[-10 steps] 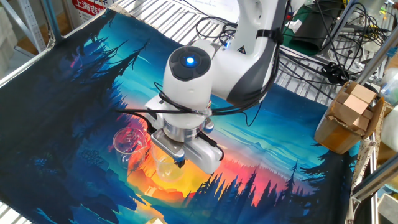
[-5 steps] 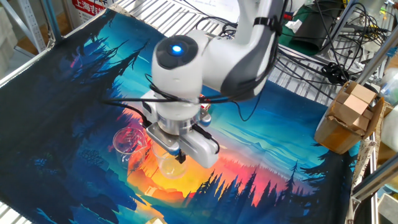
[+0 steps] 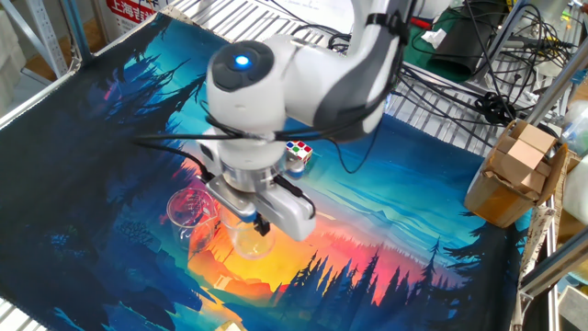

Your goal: Pour the water from one cup into another empty cup

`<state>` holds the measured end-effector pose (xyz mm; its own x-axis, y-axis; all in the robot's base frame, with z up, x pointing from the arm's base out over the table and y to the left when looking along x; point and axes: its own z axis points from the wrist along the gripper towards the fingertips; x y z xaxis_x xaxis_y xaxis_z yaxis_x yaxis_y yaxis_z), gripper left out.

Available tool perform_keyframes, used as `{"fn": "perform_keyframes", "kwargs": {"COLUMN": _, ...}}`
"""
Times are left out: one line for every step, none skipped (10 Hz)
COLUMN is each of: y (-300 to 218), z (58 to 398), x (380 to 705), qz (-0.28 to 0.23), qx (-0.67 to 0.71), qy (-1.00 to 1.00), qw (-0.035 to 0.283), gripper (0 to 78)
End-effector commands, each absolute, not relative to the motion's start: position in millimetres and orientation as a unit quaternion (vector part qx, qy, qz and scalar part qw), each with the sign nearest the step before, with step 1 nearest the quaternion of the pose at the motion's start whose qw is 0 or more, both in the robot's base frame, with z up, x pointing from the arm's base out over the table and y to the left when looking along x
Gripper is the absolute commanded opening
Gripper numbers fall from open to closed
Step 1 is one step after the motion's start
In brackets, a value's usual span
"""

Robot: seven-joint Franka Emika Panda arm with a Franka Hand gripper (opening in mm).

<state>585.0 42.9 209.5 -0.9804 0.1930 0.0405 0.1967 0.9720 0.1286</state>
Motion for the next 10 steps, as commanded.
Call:
{"fn": "perform_keyframes", "kwargs": {"y": 31.0, "z": 211.2, "x": 590.3, "qz": -0.095, "qx": -0.097, "qy": -0.99, "qw": 0.02, "gripper": 1.2}}
{"fn": "perform_keyframes", "kwargs": {"y": 30.9, "z": 212.0, "x": 590.3, "qz": -0.106, "qx": -0.1, "qy": -0.989, "qw": 0.025, "gripper": 1.2}}
{"fn": "perform_keyframes", "kwargs": {"y": 30.8, "z": 212.2, "x": 590.6, "qz": -0.121, "qx": -0.1, "qy": -0.987, "qw": 0.031, "gripper": 1.2}}
{"fn": "perform_keyframes", "kwargs": {"y": 30.7, "z": 212.1, "x": 590.8, "qz": -0.125, "qx": -0.1, "qy": -0.987, "qw": 0.034, "gripper": 1.2}}
{"fn": "perform_keyframes", "kwargs": {"y": 30.4, "z": 212.3, "x": 590.9, "qz": -0.129, "qx": -0.095, "qy": -0.986, "qw": 0.038, "gripper": 1.2}}
{"fn": "perform_keyframes", "kwargs": {"y": 30.1, "z": 212.9, "x": 591.3, "qz": -0.132, "qx": -0.093, "qy": -0.986, "qw": 0.041, "gripper": 1.2}}
{"fn": "perform_keyframes", "kwargs": {"y": 29.7, "z": 213.2, "x": 591.7, "qz": -0.135, "qx": -0.092, "qy": -0.986, "qw": 0.043, "gripper": 1.2}}
{"fn": "perform_keyframes", "kwargs": {"y": 27.8, "z": 214.1, "x": 593.3, "qz": -0.144, "qx": -0.089, "qy": -0.984, "qw": 0.05, "gripper": 1.2}}
{"fn": "perform_keyframes", "kwargs": {"y": 25.8, "z": 215.0, "x": 594.4, "qz": -0.149, "qx": -0.088, "qy": -0.984, "qw": 0.053, "gripper": 1.2}}
{"fn": "perform_keyframes", "kwargs": {"y": 23.1, "z": 215.7, "x": 595.5, "qz": -0.159, "qx": -0.088, "qy": -0.982, "qw": 0.056, "gripper": 1.2}}
